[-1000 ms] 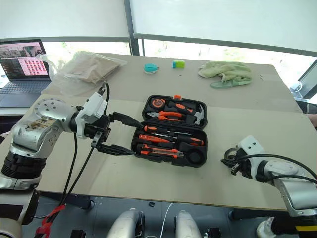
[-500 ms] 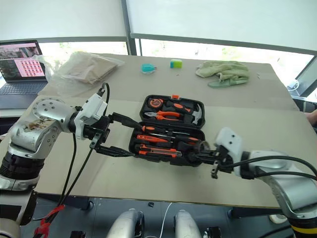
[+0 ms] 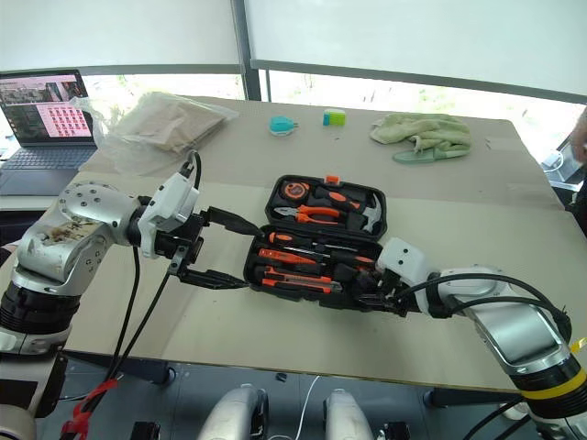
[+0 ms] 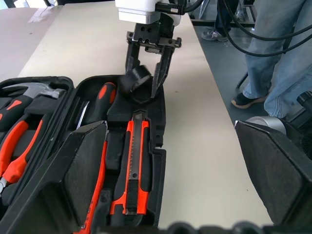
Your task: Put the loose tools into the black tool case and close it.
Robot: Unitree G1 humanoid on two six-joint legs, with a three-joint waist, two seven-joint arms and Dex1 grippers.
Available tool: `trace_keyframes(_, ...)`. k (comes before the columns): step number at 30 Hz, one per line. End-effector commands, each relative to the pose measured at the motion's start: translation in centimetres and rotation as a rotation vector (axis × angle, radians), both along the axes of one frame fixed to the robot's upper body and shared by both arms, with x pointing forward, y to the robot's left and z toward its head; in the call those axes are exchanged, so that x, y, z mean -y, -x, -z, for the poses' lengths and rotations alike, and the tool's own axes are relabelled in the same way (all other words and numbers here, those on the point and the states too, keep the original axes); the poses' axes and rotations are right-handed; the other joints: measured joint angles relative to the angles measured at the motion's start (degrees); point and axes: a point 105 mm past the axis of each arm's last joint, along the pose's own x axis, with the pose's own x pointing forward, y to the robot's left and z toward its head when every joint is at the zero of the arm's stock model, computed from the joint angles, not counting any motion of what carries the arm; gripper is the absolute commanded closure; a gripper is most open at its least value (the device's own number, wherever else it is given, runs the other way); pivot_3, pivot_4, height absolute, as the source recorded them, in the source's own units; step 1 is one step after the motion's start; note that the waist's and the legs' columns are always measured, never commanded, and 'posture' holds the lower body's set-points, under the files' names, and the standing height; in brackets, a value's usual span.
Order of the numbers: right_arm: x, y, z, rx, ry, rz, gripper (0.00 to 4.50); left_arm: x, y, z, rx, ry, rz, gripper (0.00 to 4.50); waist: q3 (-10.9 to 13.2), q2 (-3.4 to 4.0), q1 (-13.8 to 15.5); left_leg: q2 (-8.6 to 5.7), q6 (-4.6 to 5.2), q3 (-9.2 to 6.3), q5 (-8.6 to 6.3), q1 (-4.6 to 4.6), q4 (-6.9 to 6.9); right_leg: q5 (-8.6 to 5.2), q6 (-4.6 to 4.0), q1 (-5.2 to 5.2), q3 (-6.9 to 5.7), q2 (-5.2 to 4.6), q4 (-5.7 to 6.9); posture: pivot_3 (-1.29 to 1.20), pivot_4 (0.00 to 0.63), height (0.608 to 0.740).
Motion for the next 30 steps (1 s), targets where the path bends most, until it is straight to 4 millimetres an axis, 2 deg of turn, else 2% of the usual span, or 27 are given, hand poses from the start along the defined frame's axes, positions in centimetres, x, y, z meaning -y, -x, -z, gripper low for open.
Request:
trace_keyframes(1,-0.8,1.2,-1.1,-0.018,-0.029,-0.048,0.46,-0.1,-0.3,-0.5,0.029,0.003,-0.01,0.0,0.0,0.0,-0.05,0.01,0.0,-0.02,0.0,0.0,-0.01,0.0,0.0,-0.01,0.0,0.0,0.0,0.0,0.15,0.74)
trace_keyframes(2,-0.9,1.3,-1.6,-0.016,-0.039,-0.049,0.09,-0.2,-0.4,-0.5,0.029,0.003,-0.012,0.0,0.0,0.0,-0.05,0.01,0.0,-0.03,0.0,-0.01,-0.01,0.0,0.0,-0.02,0.0,0.0,0.0,0.0,0.15,0.74)
trace_keyframes(3,-1.0,1.4,-1.9,-0.015,-0.048,-0.049,0.04,-0.2,-0.4,-0.5,0.029,0.004,-0.013,0.0,0.0,0.0,-0.05,0.01,0.0,-0.04,0.0,-0.03,0.0,0.0,0.0,-0.04,0.0,0.0,0.01,0.0,0.15,0.74)
trace_keyframes(8,-0.5,2.1,-2.9,-0.016,-0.052,-0.038,0.04,-0.1,-0.6,-0.5,0.031,0.007,-0.014,0.0,0.0,0.0,0.02,0.0,0.0,-0.08,0.0,-0.04,0.02,0.0,-0.01,-0.05,0.01,-0.02,0.02,0.0,0.15,0.74)
trace_keyframes(12,0.4,1.9,-3.1,0.023,-0.048,0.023,0.04,-0.2,-0.7,-0.2,0.024,0.002,-0.023,0.0,0.0,0.0,-0.01,0.01,0.0,-0.07,0.0,-0.04,0.02,0.0,-0.01,-0.06,0.01,-0.01,0.02,0.0,0.15,0.74)
trace_keyframes(14,1.8,1.5,-4.1,0.077,-0.115,0.106,0.04,-1.5,-2.0,1.2,0.002,-0.024,-0.124,0.0,0.0,0.0,0.06,-0.01,0.0,-0.07,0.0,-0.05,0.02,0.0,-0.01,-0.07,0.01,-0.01,0.02,0.0,0.15,0.74)
trace_keyframes(16,4.7,1.2,-4.6,0.087,-0.2,0.255,0.55,-3.7,-4.5,3.3,0.011,-0.058,-0.31,0.0,-0.01,0.02,0.08,-0.01,0.0,-0.06,0.0,-0.03,0.02,0.0,0.0,-0.03,0.01,-0.01,0.01,0.0,0.15,0.74)
trace_keyframes(19,7.9,1.5,-3.6,0.053,-0.23,0.386,1.52,-5.9,-7.5,5.4,0.03,-0.078,-0.519,0.82,0.0,0.0,0.36,-0.03,0.0,-0.03,0.0,0.06,0.03,0.01,-0.01,0.07,0.01,-0.01,0.01,0.0,0.15,0.74)
trace_keyframes(21,9.2,1.1,-3.0,0.054,-0.231,0.443,2.13,-6.2,-8.4,6.2,0.054,-0.091,-0.564,1.57,0.02,-0.03,0.42,-0.03,0.0,0.07,0.0,0.05,0.04,0.01,0.0,0.08,0.0,-0.02,0.0,0.0,0.15,0.74)
trace_keyframes(23,11.0,0.0,-1.8,0.064,-0.205,0.509,2.73,-6.1,-9.6,7.7,0.062,-0.119,-0.624,2.23,0.02,-0.02,0.47,-0.02,0.0,0.09,0.0,0.02,0.04,0.02,-0.01,0.05,0.0,-0.02,0.0,0.0,0.15,0.74)
trace_keyframes(24,11.5,-0.5,-1.3,0.063,-0.195,0.523,3.21,-5.9,-9.9,8.3,0.06,-0.131,-0.632,2.71,0.01,-0.02,0.52,-0.04,0.0,0.17,0.0,0.04,0.06,0.02,0.0,0.08,0.0,-0.03,0.0,0.0,0.15,0.74)
trace_keyframes(28,10.8,-2.4,0.0,0.072,-0.155,0.469,4.48,-4.2,-10.6,9.7,0.058,-0.132,-0.591,4.13,0.01,-0.02,0.31,-0.04,0.0,0.42,0.0,0.02,0.04,0.04,0.01,0.0,0.03,-0.02,0.0,0.0,0.15,0.74)
trace_keyframes(29,10.5,-2.8,0.1,0.076,-0.149,0.455,4.5,-3.8,-10.8,9.8,0.056,-0.128,-0.586,4.49,0.01,-0.02,0.28,-0.03,0.0,0.44,0.0,-0.02,0.03,0.05,-0.01,-0.07,0.05,-0.01,0.02,0.0,0.15,0.74)
trace_keyframes(30,10.0,-3.3,0.3,0.075,-0.144,0.429,4.5,-3.4,-11.0,10.0,0.053,-0.129,-0.58,4.49,0.01,-0.02,0.2,-0.02,0.0,0.44,0.0,-0.07,0.03,0.05,-0.01,-0.15,0.05,0.0,0.04,0.0,0.15,0.74)
